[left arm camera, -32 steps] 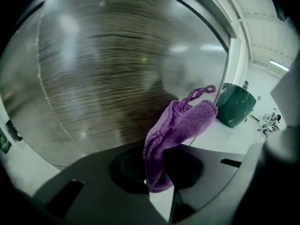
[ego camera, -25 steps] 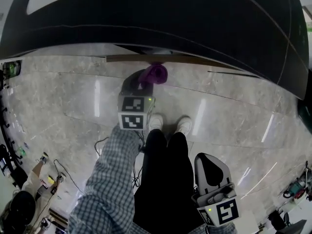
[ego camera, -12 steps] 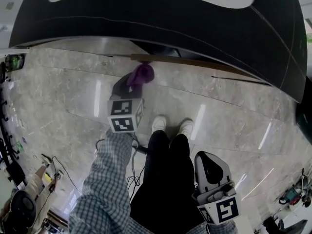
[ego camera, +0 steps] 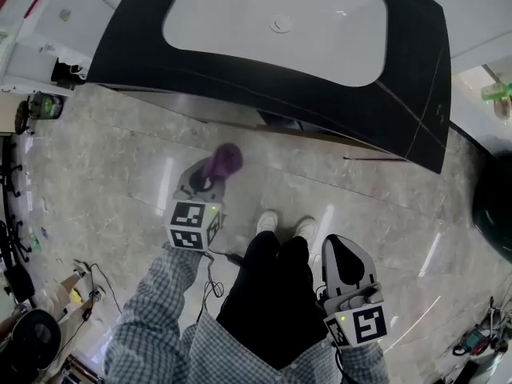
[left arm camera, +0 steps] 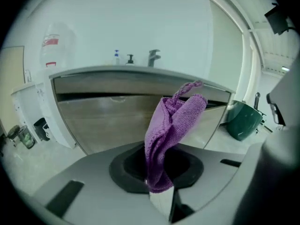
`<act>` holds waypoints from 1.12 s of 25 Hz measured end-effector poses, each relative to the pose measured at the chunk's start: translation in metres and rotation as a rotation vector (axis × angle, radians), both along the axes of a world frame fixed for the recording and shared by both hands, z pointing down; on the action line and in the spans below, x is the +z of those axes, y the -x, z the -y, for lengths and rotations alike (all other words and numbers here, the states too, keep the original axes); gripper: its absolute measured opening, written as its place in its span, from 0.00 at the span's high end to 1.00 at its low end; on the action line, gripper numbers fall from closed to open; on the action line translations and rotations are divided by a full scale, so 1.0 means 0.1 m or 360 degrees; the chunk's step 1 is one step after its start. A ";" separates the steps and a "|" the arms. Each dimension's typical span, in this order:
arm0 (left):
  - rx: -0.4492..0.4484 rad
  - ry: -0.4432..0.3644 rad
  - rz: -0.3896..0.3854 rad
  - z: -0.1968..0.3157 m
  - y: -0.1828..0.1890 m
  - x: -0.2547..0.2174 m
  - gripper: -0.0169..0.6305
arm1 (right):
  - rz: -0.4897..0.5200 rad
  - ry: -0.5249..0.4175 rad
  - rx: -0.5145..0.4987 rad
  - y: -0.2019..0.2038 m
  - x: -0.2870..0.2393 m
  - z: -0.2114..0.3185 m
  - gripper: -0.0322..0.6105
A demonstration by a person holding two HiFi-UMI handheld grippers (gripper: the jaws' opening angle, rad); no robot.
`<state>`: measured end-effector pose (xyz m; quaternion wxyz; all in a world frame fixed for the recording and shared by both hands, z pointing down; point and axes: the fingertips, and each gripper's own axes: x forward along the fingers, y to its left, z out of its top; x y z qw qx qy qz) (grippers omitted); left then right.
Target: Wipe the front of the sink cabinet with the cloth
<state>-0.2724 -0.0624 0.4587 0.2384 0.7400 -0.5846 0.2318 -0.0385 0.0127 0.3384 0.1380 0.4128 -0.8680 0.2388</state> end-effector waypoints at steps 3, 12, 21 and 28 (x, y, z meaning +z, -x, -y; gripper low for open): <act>0.0042 -0.0066 -0.0021 -0.11 0.02 -0.53 0.87 | -0.0006 -0.0075 0.0021 0.05 -0.36 0.03 0.92; 0.0007 -0.0185 -0.0094 -0.69 -0.16 -1.50 0.87 | -0.0021 -0.0159 0.0038 0.11 -0.91 -0.32 0.92; 0.0007 -0.0297 -0.0216 -1.33 -0.69 -2.03 0.87 | -0.0064 -0.0251 -0.0008 -0.16 -1.15 -0.82 0.92; 0.0050 -0.0452 -0.0119 -2.05 -1.02 -2.43 0.87 | -0.0046 -0.0309 0.0002 -0.45 -1.32 -1.52 0.92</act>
